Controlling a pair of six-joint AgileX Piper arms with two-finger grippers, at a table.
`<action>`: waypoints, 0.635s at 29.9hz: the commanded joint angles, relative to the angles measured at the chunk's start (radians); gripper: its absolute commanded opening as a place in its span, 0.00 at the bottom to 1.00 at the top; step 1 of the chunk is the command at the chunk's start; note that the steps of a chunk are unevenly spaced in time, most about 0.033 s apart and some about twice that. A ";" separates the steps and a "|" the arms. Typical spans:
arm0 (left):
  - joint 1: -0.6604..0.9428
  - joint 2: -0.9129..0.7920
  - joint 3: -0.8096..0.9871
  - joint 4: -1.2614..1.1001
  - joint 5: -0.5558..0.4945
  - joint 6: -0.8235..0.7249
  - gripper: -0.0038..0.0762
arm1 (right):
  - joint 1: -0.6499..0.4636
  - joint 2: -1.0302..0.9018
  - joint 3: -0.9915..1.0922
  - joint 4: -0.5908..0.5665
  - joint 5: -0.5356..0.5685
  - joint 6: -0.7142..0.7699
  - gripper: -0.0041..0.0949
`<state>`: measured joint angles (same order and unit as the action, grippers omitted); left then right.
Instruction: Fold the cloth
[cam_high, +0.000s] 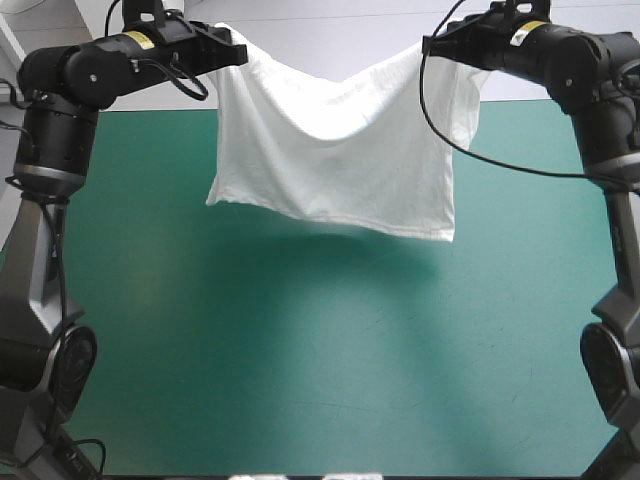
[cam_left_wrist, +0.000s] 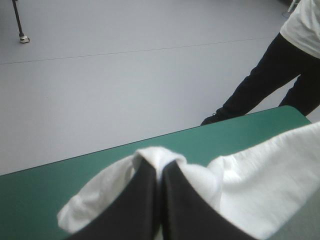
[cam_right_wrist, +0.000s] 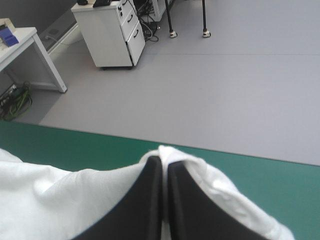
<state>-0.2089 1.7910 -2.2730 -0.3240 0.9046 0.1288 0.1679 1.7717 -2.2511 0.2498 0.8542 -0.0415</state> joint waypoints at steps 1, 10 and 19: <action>-0.006 0.010 -0.113 -0.032 -0.082 -0.008 0.04 | -0.058 0.039 -0.157 0.095 -0.071 -0.026 0.02; 0.073 0.095 -0.126 -0.103 0.101 0.002 0.04 | -0.129 0.055 0.013 0.116 0.014 -0.070 0.02; 0.073 0.053 0.239 -0.253 0.278 0.104 0.04 | -0.129 -0.054 0.489 0.096 0.046 -0.132 0.02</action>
<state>-0.1354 1.9324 -2.1148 -0.4787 1.1680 0.2040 0.0487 1.8273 -1.8646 0.3366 0.9470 -0.1476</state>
